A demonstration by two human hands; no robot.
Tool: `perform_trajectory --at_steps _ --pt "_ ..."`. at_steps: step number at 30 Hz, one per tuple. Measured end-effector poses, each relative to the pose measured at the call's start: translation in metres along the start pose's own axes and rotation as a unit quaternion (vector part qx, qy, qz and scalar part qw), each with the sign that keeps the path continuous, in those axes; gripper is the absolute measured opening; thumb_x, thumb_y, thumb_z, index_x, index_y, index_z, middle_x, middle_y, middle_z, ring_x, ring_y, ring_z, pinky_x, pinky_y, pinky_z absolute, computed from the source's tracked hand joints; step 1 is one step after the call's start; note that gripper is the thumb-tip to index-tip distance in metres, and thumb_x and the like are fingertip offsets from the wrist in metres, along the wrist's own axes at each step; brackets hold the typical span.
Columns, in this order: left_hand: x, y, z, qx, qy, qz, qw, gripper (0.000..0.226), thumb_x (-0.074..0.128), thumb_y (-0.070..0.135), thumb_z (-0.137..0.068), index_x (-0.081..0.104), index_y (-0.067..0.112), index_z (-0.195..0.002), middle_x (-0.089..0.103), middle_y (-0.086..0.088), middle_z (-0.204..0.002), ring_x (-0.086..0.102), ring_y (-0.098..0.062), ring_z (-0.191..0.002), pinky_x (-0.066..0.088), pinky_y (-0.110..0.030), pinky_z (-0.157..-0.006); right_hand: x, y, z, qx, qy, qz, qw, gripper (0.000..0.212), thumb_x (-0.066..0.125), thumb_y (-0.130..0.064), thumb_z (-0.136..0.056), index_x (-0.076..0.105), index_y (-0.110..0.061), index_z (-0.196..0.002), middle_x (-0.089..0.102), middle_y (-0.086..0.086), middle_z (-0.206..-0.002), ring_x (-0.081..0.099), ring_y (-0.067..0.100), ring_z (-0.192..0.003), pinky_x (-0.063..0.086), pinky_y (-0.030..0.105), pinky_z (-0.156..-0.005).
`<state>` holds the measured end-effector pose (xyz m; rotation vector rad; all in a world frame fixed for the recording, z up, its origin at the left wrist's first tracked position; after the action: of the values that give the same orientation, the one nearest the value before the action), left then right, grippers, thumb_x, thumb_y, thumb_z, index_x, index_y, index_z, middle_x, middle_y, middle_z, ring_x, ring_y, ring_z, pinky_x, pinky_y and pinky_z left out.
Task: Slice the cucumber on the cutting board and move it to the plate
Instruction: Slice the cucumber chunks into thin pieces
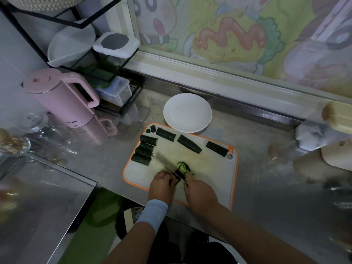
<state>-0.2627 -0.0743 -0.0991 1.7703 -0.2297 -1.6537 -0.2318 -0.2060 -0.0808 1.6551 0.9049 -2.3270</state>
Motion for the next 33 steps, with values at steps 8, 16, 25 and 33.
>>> perform_trajectory --at_steps 8,16,25,33 --pt "0.003 -0.004 0.000 0.002 -0.016 0.001 1.000 0.011 0.066 0.022 -0.084 0.073 0.014 -0.083 0.065 -0.003 -0.091 0.058 -0.020 -0.088 0.043 -0.023 -0.074 -0.009 0.008 0.025 0.007 -0.005 -0.008 1.000 0.030 0.033 -0.035 -0.101 0.048 -0.015 -0.119 0.065 0.009 -0.090 0.061 0.027 -0.079 0.030 0.032 -0.059" --pt "-0.003 0.004 0.004 0.036 0.020 0.019 0.999 0.005 0.074 0.010 -0.075 0.072 0.012 -0.071 0.063 -0.004 -0.078 0.059 -0.022 -0.077 0.048 -0.026 -0.062 0.009 0.004 0.001 0.005 -0.025 0.015 1.000 0.046 0.036 -0.022 -0.101 0.032 -0.004 -0.143 0.066 0.012 -0.100 0.063 0.027 -0.087 0.045 0.035 -0.068" --pt "0.000 -0.001 0.000 -0.005 -0.004 0.011 1.000 0.006 0.070 0.017 -0.080 0.074 0.012 -0.081 0.065 -0.005 -0.086 0.058 -0.022 -0.083 0.045 -0.026 -0.071 -0.004 0.004 0.009 0.005 -0.005 -0.020 1.000 0.032 0.032 -0.032 -0.102 0.047 -0.013 -0.123 0.065 0.009 -0.091 0.061 0.027 -0.080 0.040 0.035 -0.062" --pt "0.000 -0.003 0.001 -0.010 -0.007 0.010 1.000 0.009 0.068 0.021 -0.082 0.073 0.014 -0.079 0.063 -0.002 -0.087 0.057 -0.019 -0.084 0.046 -0.025 -0.072 -0.009 0.009 0.026 0.009 -0.004 -0.014 1.000 0.027 0.032 -0.032 -0.102 0.049 -0.014 -0.112 0.064 0.008 -0.086 0.060 0.027 -0.075 0.034 0.033 -0.058"
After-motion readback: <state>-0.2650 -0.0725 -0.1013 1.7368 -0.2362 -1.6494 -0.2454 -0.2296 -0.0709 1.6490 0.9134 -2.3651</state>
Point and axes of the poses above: each hand's wrist, its own z-axis away from the middle knuckle, its own x-axis out of the palm, y = z × x, the point moved 6 cm from there along -z, towards the middle knuckle
